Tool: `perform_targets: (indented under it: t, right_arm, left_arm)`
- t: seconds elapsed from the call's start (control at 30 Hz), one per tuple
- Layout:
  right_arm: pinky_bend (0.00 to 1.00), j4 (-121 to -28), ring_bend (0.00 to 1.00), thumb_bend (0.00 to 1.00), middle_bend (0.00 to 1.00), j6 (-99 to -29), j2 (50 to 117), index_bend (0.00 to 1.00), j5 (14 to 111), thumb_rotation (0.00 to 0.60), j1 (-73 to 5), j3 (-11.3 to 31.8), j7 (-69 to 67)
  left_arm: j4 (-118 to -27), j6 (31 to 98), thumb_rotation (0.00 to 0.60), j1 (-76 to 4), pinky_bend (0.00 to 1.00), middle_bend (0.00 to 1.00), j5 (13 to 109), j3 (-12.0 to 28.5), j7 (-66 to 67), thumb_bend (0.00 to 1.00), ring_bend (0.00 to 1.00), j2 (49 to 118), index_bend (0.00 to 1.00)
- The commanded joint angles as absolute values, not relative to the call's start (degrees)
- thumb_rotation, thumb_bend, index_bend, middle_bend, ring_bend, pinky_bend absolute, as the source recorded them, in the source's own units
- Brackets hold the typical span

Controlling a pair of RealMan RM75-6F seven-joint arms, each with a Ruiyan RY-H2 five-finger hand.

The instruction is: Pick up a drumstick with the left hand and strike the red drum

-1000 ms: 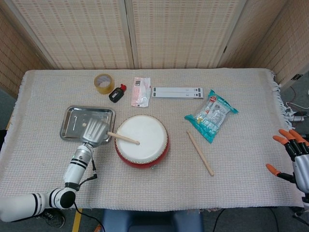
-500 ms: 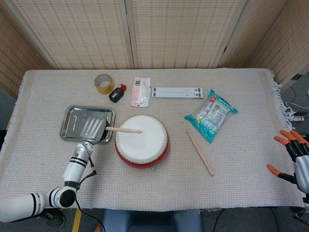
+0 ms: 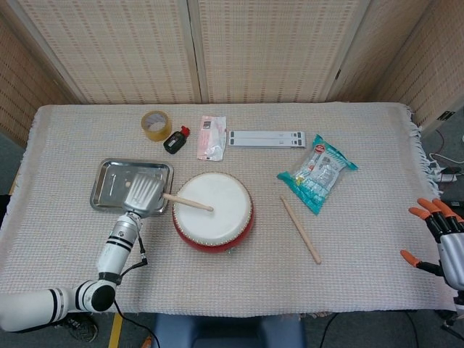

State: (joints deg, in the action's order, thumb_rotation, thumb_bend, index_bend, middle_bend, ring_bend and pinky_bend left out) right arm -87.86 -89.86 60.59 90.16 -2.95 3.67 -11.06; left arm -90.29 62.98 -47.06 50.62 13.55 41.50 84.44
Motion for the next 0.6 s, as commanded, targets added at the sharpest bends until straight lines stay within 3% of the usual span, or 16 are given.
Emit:
perform_targets:
  t: [0.03, 0.27, 0.37, 0.6]
  right_arm:
    - [0.22, -88.77, 0.08, 0.08, 0.14, -88.88, 59.97, 0.24, 89.45, 0.6, -3.11, 3.38, -10.57]
    - [0.22, -88.95, 0.08, 0.08, 0.14, -88.29, 59.83, 0.24, 89.13, 0.6, -3.17, 3.32, -10.45]
    - [0.22, -88.79, 0.08, 0.08, 0.14, -88.28, 59.91, 0.24, 89.15, 0.6, -3.18, 3.33, -10.59]
    - [0.22, -88.02, 0.08, 0.08, 0.14, -88.9, 60.51, 0.24, 89.58, 0.6, -3.13, 3.45, -11.13]
  left_arm:
    - [-90.7, 63.23, 0.6, -47.27, 1.0, 1.0, 50.77, 14.07, 37.62, 0.78, 1.0, 84.06, 1.0]
    - [-82.87, 63.29, 0.6, -49.88, 1.0, 1.0, 52.99, 7.71, 49.95, 0.78, 1.0, 88.66, 1.0]
    - [-82.95, 63.53, 0.6, -50.01, 1.0, 1.0, 51.76, 7.34, 52.63, 0.78, 1.0, 88.64, 1.0]
    - [-92.98, 63.95, 0.6, -44.47, 1.0, 1.0, 46.95, 19.86, 25.99, 0.78, 1.0, 85.55, 1.0]
